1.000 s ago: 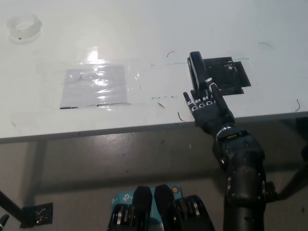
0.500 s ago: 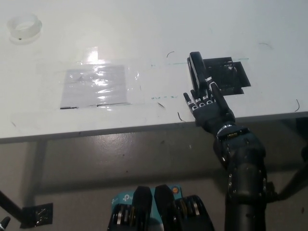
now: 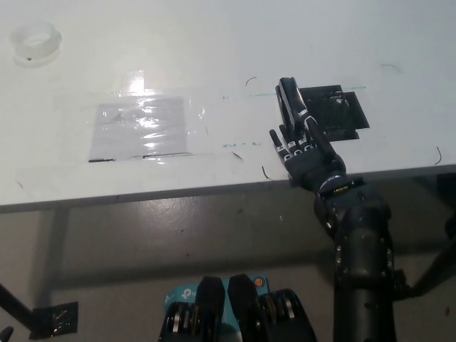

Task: A stapler is kept infront of the robot on the black mark on the desk and the robot uses its right hand to lift the top of the stapler to open it

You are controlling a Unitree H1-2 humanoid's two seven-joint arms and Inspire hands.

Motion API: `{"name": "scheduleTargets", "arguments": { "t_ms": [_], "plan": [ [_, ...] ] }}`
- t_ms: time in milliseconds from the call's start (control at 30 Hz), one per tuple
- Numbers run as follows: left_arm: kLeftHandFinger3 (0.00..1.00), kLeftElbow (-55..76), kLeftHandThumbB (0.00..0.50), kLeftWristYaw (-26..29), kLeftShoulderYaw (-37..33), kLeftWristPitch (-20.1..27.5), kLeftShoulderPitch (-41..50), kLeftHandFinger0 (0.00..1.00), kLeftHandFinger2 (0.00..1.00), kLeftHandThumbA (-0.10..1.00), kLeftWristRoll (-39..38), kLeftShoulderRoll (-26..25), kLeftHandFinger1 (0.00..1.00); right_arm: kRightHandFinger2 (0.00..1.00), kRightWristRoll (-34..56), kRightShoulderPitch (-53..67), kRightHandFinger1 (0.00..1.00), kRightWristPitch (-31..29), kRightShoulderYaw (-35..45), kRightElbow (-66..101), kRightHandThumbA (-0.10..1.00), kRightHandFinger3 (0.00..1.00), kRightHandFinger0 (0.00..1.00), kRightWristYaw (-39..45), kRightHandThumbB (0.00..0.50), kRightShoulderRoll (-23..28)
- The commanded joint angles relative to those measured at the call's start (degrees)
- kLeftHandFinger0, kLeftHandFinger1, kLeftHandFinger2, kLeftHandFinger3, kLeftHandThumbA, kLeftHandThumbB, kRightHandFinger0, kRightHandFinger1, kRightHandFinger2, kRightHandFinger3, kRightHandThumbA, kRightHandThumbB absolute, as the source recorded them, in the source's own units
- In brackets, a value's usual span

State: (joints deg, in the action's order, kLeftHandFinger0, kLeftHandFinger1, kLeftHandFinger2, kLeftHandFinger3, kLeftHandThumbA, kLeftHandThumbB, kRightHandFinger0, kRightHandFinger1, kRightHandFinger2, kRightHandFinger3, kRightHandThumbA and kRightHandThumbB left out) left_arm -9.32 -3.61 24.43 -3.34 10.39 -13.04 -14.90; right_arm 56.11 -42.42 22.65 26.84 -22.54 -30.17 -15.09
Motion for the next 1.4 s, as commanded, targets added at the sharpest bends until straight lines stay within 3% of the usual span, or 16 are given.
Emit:
{"name": "scheduleTargets", "arguments": {
  "t_ms": [0, 67, 233, 433, 733, 1000, 1167, 1367],
  "plan": [
    [0.78, 2.01, 0.115, 0.77, 0.90, 1.37, 1.62, 0.41, 0.65, 1.00, -0.56, -0.47, 0.50, 0.92, 0.38, -20.98, 0.88, -3.43, -0.99, 2.07, 1.00, 1.00, 0.78, 2.72, 0.209, 3.34],
    [0.79, 2.72, 0.107, 1.08, 0.93, 0.54, 1.82, 0.42, 0.66, 1.00, -0.44, -0.37, 0.50, 0.91, 0.03, -21.88, 0.87, -3.71, -1.23, 1.59, 1.00, 1.00, 0.77, 2.68, 0.199, 3.49],
    [0.78, 2.59, 0.193, 0.54, 1.22, -0.48, 1.79, 0.37, 0.63, 1.00, -1.61, -0.07, 0.47, 0.88, -0.64, -25.28, 0.84, -4.02, -1.63, 1.30, 1.00, 1.00, 0.73, 1.41, 0.211, 4.05],
    [0.76, 1.98, 0.188, 0.41, 1.46, -0.44, 1.48, 0.36, 0.61, 1.00, -1.66, -0.05, 0.45, 0.87, -0.45, -27.15, 0.84, -3.75, -1.22, 2.37, 1.00, 1.00, 0.74, 0.30, 0.223, 4.14],
    [0.72, 1.41, 0.211, -0.36, 1.86, 0.30, 1.91, 0.35, 0.59, 1.00, -2.11, 0.05, 0.43, 0.91, -0.68, -25.96, 0.86, -2.74, -0.86, 4.12, 1.00, 1.00, 0.77, -0.67, 0.193, 3.14],
    [0.75, 1.97, 0.198, 0.28, 1.54, -0.31, 1.78, 0.32, 0.59, 1.00, -1.50, -0.13, 0.42, 0.88, -1.78, -27.56, 0.84, -3.73, -0.31, 2.01, 1.00, 1.00, 0.76, -0.18, 0.189, 3.62],
    [0.73, 2.14, 0.197, 0.18, 1.77, -0.78, 1.86, 0.32, 0.59, 1.00, -2.08, -0.15, 0.41, 0.91, -1.26, -26.64, 0.87, -3.66, -0.08, 1.74, 1.00, 1.00, 0.77, 0.46, 0.192, 3.64],
    [0.74, 2.73, 0.205, -0.16, 1.67, -0.71, 2.17, 0.34, 0.60, 1.00, -2.52, -0.17, 0.43, 0.88, -1.35, -24.65, 0.83, -3.11, -0.24, 2.76, 1.00, 1.00, 0.75, 0.71, 0.175, 3.40]
  ]
}}
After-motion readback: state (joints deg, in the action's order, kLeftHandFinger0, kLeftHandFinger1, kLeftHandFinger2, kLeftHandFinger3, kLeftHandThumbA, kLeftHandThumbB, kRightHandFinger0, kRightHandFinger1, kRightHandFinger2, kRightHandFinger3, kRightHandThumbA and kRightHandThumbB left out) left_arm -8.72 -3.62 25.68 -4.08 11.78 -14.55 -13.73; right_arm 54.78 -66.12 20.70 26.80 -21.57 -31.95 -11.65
